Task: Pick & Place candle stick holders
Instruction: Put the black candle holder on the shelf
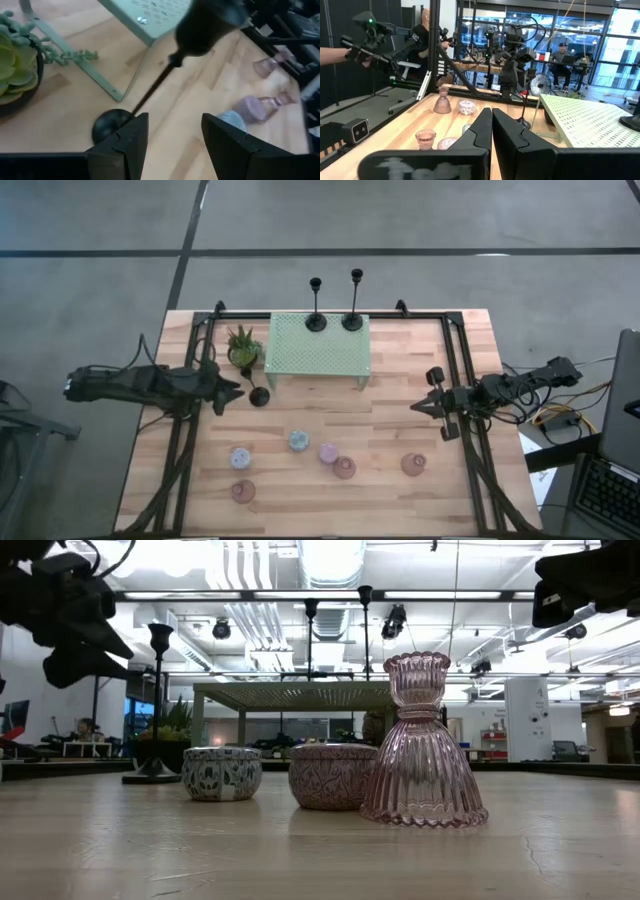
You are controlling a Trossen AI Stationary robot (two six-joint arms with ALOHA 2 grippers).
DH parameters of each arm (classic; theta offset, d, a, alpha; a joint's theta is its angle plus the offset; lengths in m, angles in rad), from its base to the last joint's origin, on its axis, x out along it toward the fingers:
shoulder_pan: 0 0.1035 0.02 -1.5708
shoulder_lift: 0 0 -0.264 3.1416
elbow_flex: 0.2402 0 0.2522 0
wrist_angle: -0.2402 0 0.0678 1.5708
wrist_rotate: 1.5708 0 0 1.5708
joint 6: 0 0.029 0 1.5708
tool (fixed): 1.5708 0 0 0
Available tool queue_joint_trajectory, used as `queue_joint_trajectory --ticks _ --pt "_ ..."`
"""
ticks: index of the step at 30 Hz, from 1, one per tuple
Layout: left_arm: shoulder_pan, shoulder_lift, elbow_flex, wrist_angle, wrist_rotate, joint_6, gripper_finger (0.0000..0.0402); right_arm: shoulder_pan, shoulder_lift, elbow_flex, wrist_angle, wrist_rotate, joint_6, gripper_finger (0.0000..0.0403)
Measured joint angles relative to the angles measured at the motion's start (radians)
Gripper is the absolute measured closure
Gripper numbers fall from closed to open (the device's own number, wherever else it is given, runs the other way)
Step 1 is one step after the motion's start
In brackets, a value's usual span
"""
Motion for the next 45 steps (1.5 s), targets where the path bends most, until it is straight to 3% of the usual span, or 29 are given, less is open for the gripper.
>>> queue_joint_trajectory --ticks 12,22,27,37,45 --pt "0.000 0.004 -0.121 0.092 -0.119 -0.015 0.0213 0.000 0.000 0.000 0.000 0.000 0.000 0.0394" --pt "0.001 0.008 -0.157 0.206 -0.229 0.099 0.0213 0.000 0.000 0.000 0.000 0.000 0.000 0.0394" --pt "0.001 0.017 -0.179 0.318 -0.231 0.172 0.0214 0.000 0.000 0.000 0.000 0.000 -0.001 0.0394" --pt "0.000 0.018 -0.177 0.316 -0.138 0.228 0.0213 0.000 0.000 0.000 0.000 0.000 -0.002 0.0394" --pt "0.001 0.018 -0.179 0.366 -0.223 0.227 0.0214 0.000 0.000 0.000 0.000 0.000 -0.002 0.0394"
